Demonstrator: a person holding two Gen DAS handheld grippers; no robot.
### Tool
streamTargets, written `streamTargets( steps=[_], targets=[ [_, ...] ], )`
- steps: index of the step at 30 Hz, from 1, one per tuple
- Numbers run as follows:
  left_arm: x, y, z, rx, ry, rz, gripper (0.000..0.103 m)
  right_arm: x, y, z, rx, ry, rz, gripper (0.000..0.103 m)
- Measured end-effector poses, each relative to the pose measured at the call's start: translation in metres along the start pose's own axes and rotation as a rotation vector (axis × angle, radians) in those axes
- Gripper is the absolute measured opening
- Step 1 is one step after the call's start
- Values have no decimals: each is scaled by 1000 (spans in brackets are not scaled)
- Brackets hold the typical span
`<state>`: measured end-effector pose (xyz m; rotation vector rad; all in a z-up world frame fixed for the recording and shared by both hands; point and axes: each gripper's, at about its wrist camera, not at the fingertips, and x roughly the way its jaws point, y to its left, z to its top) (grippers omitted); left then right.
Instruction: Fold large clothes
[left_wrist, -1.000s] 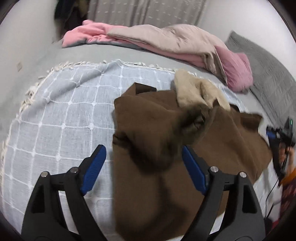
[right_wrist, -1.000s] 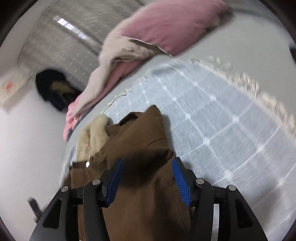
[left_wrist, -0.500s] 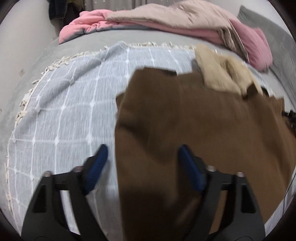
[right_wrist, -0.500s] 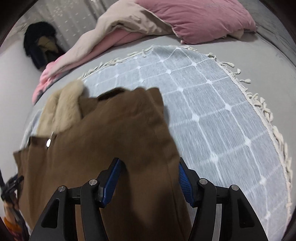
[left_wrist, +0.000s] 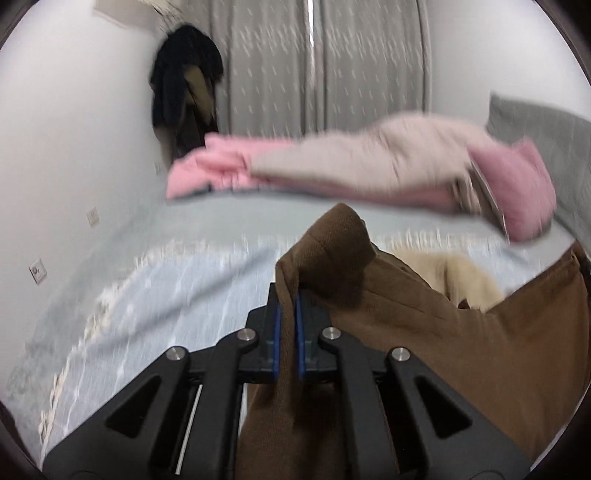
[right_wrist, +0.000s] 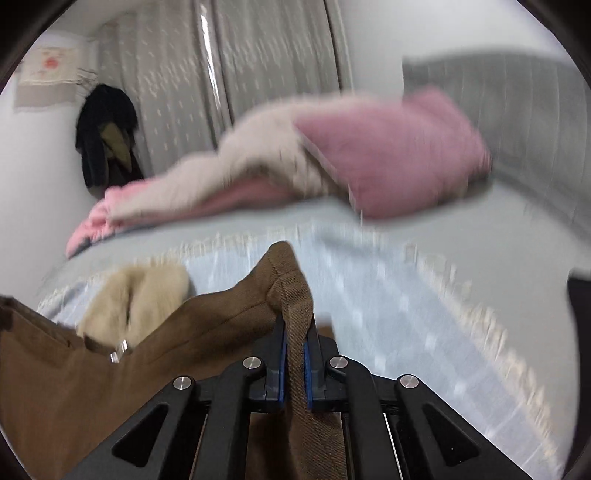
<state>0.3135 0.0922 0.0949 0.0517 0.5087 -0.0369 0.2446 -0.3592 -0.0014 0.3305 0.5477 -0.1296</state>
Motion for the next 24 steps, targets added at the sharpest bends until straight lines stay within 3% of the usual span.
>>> streamTargets(
  steps=[3, 6, 10, 14, 16, 18, 20, 21, 22, 23, 24],
  targets=[
    [26, -3, 31, -8, -84, 72, 8, 12, 19, 36, -58, -118, -76, 6],
    [80, 3, 39, -57, -49, 109, 8, 50, 22, 62, -25, -135, -106, 6],
    [169, -8, -4, -17, 90, 180, 9, 130, 25, 55, -1, -23, -133, 7],
    [238, -16, -55, 22, 304, 210, 10, 219, 24, 0, 2, 211, -178, 9],
    [240, -20, -48, 48, 308, 243, 17, 246, 15, -12, 52, 348, -169, 12],
    [237, -21, -41, 72, 326, 288, 23, 238, 11, -7, 63, 327, -186, 17],
    [220, -19, -31, 30, 308, 294, 25, 221, 11, 0, 56, 288, -263, 22],
    [208, -19, -30, 0, 288, 276, 34, 207, 15, 3, 63, 268, -261, 24],
    [193, -24, -24, -37, 259, 232, 50, 198, 20, 7, 69, 254, -228, 31],
    [183, -30, -19, -61, 237, 185, 58, 186, 30, 10, 72, 232, -179, 36],
    [172, -43, -13, -77, 223, 128, 64, 175, 48, 14, 62, 198, -132, 49]
  ],
)
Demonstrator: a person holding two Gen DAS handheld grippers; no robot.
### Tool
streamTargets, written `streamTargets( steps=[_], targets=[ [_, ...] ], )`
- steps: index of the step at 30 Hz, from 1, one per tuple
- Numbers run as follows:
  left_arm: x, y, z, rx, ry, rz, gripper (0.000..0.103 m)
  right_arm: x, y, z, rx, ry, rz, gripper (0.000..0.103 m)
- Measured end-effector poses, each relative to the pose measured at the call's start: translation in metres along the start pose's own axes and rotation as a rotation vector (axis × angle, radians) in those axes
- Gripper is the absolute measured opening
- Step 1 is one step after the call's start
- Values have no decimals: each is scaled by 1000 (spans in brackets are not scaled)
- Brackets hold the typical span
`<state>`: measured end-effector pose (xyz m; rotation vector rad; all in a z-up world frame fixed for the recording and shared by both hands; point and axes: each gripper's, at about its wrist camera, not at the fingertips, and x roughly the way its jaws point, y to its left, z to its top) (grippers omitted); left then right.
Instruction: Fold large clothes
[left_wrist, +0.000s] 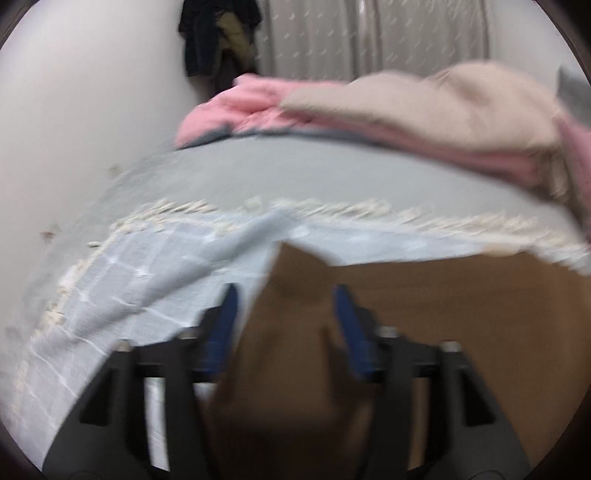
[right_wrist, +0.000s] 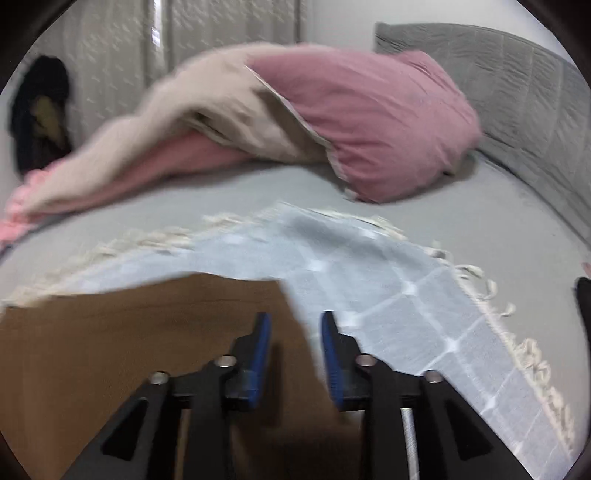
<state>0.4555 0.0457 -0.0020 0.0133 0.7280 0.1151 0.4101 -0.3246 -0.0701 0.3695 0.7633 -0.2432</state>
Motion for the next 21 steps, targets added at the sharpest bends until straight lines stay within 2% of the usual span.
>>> streamTargets(
  steps=[1, 2, 4, 6, 8, 10, 11, 12, 13, 15, 17, 18, 19, 21],
  targets=[
    [-10, -15, 1, -2, -6, -61, 64, -9, 16, -1, -18, -24, 33, 58],
    [-15, -26, 1, 1, -6, -106, 65, -18, 49, -6, -57, -44, 99, 62],
    [-16, -56, -1, 26, 12, -183, 67, -22, 95, -15, -115, -17, 216, 72],
    [-4, -74, -11, 51, 44, -174, 67, -10, 140, -28, -193, 52, 323, 72],
    [23, -71, -19, 99, 96, -98, 67, 5, 151, -36, -227, 78, 273, 72],
    [47, -40, -25, 93, 132, 4, 67, 17, 123, -30, -180, 82, 266, 72],
    [62, -9, -26, 56, 164, 62, 67, 29, 86, -23, -126, 89, 203, 72],
    [72, 13, -26, 28, 183, 101, 67, 40, 54, -19, -87, 107, 125, 72],
    [80, 46, -26, -20, 212, 172, 75, 57, 14, -18, -65, 164, -66, 72],
    [79, 77, -22, -104, 259, 154, 76, 63, -51, -20, 18, 237, -210, 72],
    [61, 80, -17, -69, 263, 194, 75, 47, -99, -22, 181, 261, -194, 72],
    [51, 76, -17, -50, 247, 185, 75, 33, -108, -22, 204, 246, -193, 72],
    [32, 67, -18, -33, 216, 143, 75, 15, -107, -21, 185, 213, -178, 72],
    [-15, 44, -26, -17, 143, -3, 75, -18, -87, -23, 112, 148, -130, 73]
  ],
)
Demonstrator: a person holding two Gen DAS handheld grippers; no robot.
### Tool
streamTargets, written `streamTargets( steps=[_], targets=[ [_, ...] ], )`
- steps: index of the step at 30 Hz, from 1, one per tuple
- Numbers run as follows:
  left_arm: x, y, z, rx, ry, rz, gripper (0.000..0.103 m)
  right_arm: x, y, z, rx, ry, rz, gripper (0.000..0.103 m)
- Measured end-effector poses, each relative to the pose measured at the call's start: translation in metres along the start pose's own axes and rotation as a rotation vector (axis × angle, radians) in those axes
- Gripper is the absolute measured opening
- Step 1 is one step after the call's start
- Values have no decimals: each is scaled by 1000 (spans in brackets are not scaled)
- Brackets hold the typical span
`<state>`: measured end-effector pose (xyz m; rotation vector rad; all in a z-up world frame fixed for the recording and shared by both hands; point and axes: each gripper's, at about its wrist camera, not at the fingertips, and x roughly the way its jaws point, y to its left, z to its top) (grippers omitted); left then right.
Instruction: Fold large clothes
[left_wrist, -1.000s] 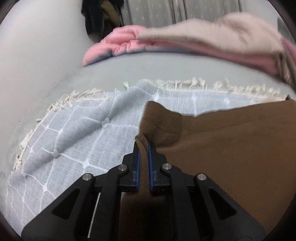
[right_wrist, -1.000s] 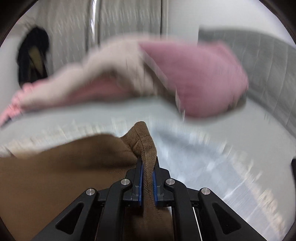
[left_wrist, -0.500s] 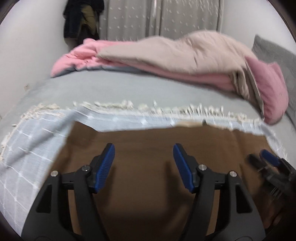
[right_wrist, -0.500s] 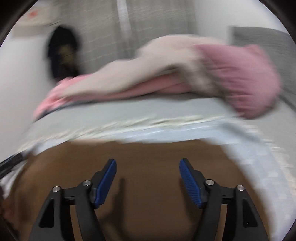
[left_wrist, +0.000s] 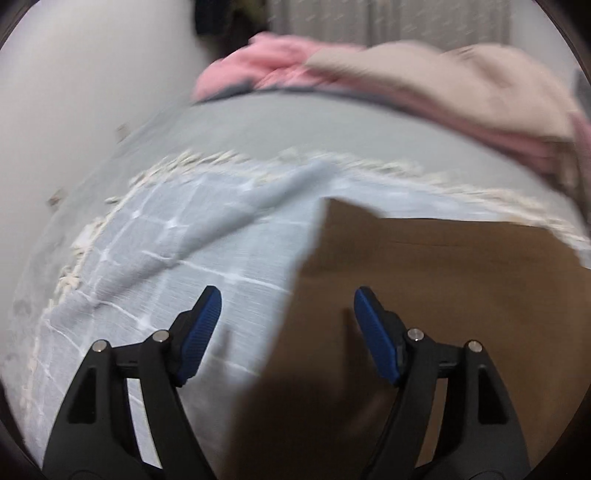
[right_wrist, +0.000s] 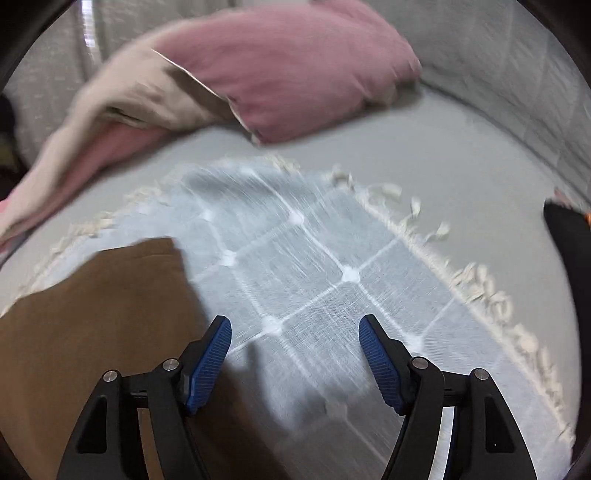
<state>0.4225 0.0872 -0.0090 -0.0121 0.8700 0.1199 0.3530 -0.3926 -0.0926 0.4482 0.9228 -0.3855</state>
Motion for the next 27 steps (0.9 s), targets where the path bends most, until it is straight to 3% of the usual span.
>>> streamTargets(
  steps=[4, 7, 8, 10, 11, 13, 14, 16, 17, 18, 20, 21, 23, 25, 27],
  targets=[
    [-61, -56, -52, 111, -41, -197, 85, -63, 60, -41, -144, -62, 165, 74],
    [-64, -66, -91, 51, -5, -288, 85, -82, 109, -87, -252, -25, 268, 74],
    [-56, -59, -102, 13, 21, -304, 85, -80, 115, -101, -264, 1, 289, 74],
    [-41, -42, -120, -34, 83, -255, 85, -72, 107, -124, -237, 61, 286, 74],
    [-38, -27, -129, -33, 65, -233, 82, -68, 97, -127, -223, 67, 269, 74],
    [-45, 0, -141, 12, 12, -166, 72, -70, 63, -137, -187, 45, 190, 74],
    [-49, 9, -143, 16, 9, -169, 64, -71, 44, -139, -190, 28, 129, 74],
    [-59, 36, -143, -30, 24, -189, 36, -81, 24, -140, -183, 31, 131, 66],
    [-67, 47, -144, -68, 38, -212, 37, -90, 16, -139, -176, 42, 121, 63],
    [-80, 57, -144, -109, 43, -225, 38, -96, 13, -137, -170, 42, 121, 62],
    [-100, 66, -144, -142, 40, -211, 73, -115, -2, -134, -116, 16, 79, 67],
    [-112, 72, -147, -160, 32, -232, 95, -124, -9, -133, -87, -4, 107, 72],
    [-124, 78, -158, -197, 41, -323, 98, -134, -32, -134, 10, -14, 179, 86],
    [-116, 86, -165, -268, 134, -395, 98, -129, -61, -139, 154, 34, 243, 89],
    [-91, 96, -178, -401, 257, -488, 98, -110, -86, -152, 288, 117, 304, 89]
  ],
)
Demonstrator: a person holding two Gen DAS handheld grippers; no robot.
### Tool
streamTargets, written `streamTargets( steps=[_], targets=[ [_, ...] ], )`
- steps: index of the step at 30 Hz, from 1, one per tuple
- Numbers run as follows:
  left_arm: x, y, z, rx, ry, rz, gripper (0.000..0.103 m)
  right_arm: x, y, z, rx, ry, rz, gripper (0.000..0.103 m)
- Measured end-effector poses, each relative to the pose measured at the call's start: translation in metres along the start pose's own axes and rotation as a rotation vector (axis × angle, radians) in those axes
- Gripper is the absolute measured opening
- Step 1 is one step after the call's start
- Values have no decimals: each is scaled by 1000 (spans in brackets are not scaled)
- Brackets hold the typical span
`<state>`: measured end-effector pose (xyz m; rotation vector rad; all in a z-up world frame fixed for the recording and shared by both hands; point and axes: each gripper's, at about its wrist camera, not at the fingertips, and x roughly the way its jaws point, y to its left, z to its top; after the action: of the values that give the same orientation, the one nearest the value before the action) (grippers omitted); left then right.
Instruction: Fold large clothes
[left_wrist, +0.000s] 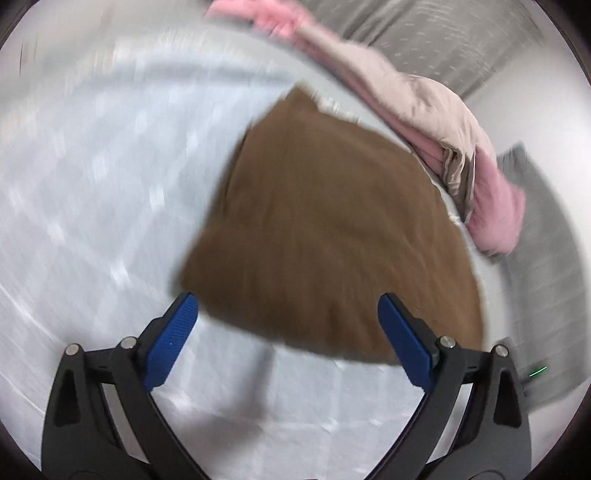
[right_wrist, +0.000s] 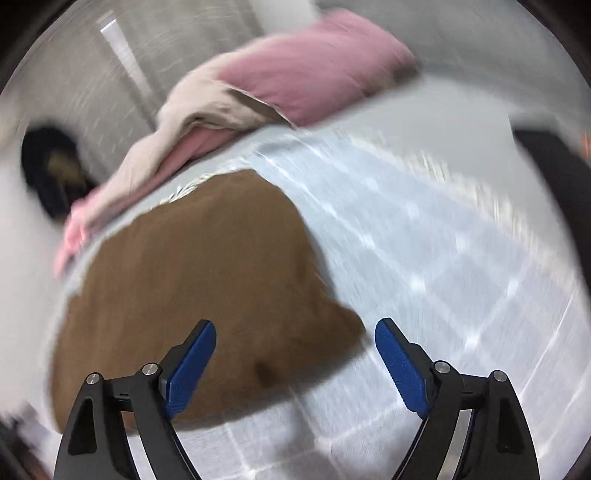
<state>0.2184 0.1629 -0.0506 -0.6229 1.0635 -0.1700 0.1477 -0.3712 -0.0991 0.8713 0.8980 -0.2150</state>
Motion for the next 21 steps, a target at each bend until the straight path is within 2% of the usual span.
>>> streamTargets(
  steps=[3, 4, 6, 9, 11, 12, 13, 14, 15, 16, 18, 21],
  targets=[
    [31, 27, -8, -145, 76, -38, 98, 25, -28, -9, 144, 104, 62, 89],
    [36, 33, -11, -164, 62, -55, 98, 27, -30, -14, 152, 97, 77, 90],
    [35, 32, -10, -164, -30, -98, 98, 33, -26, -8, 139, 64, 132, 90],
    [41, 35, 1, -223, -112, -138, 95, 58, -20, -2, 190, 91, 264, 85],
    [47, 41, 5, -299, -159, -154, 88, 66, -14, 1, 230, 54, 257, 80],
    [50, 42, 9, -324, -170, -144, 80, 68, -14, 3, 252, 49, 252, 70],
    [52, 41, 11, -339, -175, -118, 61, 66, -15, 2, 277, 47, 246, 53],
    [55, 39, 16, -343, -171, -86, 51, 71, -14, 6, 301, 60, 251, 46],
    [57, 36, 22, -346, -146, -74, 43, 71, -11, 10, 317, 78, 260, 35],
    [54, 34, 24, -361, -135, -75, 35, 66, -4, 15, 305, 75, 257, 29],
    [34, 24, 31, -373, -143, -110, 30, 36, 20, 28, 236, 12, 289, 25],
    [-21, 2, 36, -314, -223, -193, 26, -18, 46, 43, 180, -33, 364, 23]
  ],
)
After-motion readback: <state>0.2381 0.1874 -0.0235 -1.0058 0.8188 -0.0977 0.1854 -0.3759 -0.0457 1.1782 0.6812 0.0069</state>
